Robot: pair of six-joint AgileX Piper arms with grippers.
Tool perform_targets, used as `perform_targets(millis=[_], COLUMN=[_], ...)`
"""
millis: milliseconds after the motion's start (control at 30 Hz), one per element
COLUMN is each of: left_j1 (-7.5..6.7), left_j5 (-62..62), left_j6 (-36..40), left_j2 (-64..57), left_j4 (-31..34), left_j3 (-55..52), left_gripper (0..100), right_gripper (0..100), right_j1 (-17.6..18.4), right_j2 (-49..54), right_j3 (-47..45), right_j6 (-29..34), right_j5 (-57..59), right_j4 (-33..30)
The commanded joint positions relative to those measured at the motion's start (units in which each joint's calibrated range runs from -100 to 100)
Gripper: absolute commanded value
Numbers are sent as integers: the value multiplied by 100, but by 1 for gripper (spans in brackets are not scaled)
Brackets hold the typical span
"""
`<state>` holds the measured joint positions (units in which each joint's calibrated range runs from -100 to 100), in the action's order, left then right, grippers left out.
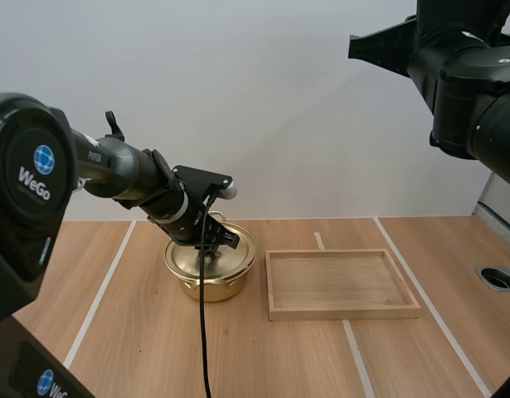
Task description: Open the pot, put the pineapple inside, and close it
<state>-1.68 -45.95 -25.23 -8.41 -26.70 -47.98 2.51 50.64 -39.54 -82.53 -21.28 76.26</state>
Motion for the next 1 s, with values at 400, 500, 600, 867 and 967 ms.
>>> perform_targets(millis=[400,500,600,867,967], left_j1=[-12,-12,-12,-12,-12], left_j5=[101,121,154,239,109], left_j6=[-21,-21,-21,149,407], left_j2=[329,329,329,318,318], left_j4=[120,120,120,178,398], left_j3=[-17,-17,-17,159,341], left_gripper=[0,0,1,100,100], right_gripper=[0,0,0,0,0], right_j1=[-32,-32,-32,-32,-32], right_j2=[84,84,84,84,84], right_j3=[5,5,5,5,5], right_j6=[9,9,9,9,9], right_j5=[-52,-52,-52,-52,-52], right_j4=[139,139,139,139,139])
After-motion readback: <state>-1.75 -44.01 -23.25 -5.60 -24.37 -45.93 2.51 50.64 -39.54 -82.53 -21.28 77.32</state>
